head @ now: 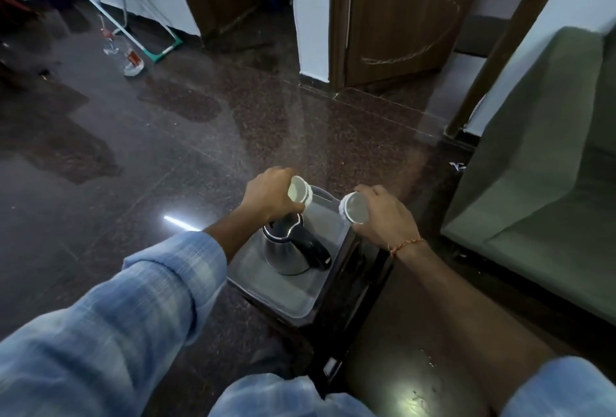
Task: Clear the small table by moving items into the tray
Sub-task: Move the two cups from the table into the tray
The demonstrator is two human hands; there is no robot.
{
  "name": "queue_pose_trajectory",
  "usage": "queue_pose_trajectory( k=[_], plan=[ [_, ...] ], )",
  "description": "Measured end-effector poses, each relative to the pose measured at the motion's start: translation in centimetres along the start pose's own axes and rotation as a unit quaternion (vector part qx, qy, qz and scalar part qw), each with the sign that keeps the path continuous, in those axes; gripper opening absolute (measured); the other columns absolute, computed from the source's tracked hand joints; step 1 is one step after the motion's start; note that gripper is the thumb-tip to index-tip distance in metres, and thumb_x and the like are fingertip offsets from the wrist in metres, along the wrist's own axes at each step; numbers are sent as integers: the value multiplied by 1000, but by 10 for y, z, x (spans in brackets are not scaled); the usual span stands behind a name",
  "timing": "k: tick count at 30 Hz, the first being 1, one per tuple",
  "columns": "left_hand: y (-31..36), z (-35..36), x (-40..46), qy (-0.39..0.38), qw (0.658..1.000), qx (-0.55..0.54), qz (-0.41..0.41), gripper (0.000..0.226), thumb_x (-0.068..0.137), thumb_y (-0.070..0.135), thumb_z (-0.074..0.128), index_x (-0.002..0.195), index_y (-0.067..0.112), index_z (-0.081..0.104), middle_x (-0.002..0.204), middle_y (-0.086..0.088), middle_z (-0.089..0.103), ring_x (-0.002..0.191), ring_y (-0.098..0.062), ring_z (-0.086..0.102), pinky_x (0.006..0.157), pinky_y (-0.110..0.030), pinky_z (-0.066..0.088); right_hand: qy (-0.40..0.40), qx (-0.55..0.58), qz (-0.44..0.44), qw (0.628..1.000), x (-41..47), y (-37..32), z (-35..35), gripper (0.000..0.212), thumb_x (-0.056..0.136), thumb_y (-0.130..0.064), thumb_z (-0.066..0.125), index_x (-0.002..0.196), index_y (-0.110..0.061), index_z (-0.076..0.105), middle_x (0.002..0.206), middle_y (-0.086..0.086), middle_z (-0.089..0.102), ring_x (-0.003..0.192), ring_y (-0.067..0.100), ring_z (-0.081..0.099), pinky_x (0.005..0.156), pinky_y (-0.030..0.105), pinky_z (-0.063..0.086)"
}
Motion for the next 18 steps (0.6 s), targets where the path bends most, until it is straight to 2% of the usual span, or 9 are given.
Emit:
queue_pose_trajectory(
  k=[3,6,12,18],
  plan=[
    [-19,15,38,-23,1000,13,4,56,63,51,78,108,23,61,106,0,64,94,-24,62,69,-34,45,-30,1,3,1000,36,-6,23,69,70,-27,75,133,-27,47,123,5,49,107,30,58,85,39,54],
    [-39,35,77,-53,998,16,14,57,63,51,79,106,20,62,105,-4,64,94,-28,64,72,-38,49,-73,-11,23,997,72,-9,50,73,72,-18,74,138,-28,44,127,4,47,111,29,54,90,41,52],
    [-67,95,136,-138,988,48,57,61,64,54,80,109,18,60,107,-6,65,95,-30,65,73,-39,48,-144,-71,39,986,125,-6,114,77,76,-12,70,144,-29,37,138,1,45,117,28,52,98,40,48],
    [-82,144,165,-174,979,59,92,62,66,46,81,114,14,59,111,-8,65,101,-31,64,74,-39,50,-160,-138,49,976,148,2,166,73,76,-13,69,141,-28,39,138,1,47,120,27,48,98,39,40]
  ],
)
Point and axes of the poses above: each hand's wrist, its own x-axis towards the middle knuckle, its own z-axis out of the palm, y = z × x, the point moved 2 cm from there along x, towards the middle knuckle
